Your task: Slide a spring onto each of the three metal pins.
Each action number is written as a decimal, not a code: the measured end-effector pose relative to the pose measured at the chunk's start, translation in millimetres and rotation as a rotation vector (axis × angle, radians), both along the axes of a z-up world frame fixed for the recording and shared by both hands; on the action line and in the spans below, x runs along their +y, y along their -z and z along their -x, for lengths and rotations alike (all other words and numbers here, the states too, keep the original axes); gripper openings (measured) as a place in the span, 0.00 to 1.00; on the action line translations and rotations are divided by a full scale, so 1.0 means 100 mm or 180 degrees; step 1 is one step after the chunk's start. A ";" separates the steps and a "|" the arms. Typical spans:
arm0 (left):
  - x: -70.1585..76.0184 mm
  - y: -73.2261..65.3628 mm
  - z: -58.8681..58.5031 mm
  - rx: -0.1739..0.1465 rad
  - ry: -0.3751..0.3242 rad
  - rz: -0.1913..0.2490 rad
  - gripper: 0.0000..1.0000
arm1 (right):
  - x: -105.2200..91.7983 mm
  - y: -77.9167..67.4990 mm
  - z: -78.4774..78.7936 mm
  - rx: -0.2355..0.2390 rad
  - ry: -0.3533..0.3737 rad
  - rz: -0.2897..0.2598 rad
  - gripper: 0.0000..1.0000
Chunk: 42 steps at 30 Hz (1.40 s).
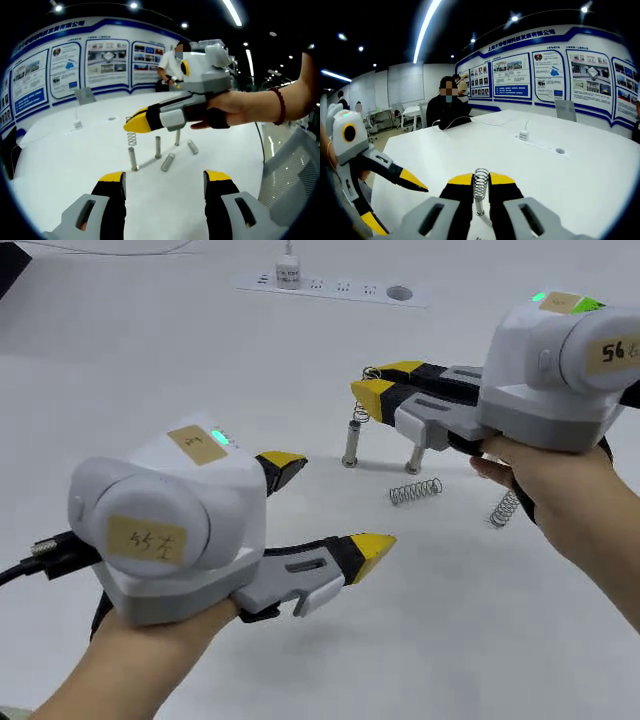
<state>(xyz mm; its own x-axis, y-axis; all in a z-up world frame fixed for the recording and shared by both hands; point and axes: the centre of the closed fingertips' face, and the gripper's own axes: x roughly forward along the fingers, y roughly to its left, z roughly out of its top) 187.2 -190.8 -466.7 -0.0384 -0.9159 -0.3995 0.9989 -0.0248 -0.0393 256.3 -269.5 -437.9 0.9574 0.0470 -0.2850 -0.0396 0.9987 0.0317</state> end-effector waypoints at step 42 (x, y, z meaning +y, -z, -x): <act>0.02 0.01 -0.04 0.0022 -0.0065 -0.0036 0.70 | 0.07 0.41 -0.04 0.0364 0.0022 0.0127 0.12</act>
<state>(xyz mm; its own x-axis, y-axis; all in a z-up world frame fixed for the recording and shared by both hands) 191.3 -189.0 -468.2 -0.0225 -0.9120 -0.4096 0.9989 -0.0039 -0.0464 260.1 -262.1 -479.0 0.9187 0.0268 -0.3939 -0.0310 0.9995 -0.0042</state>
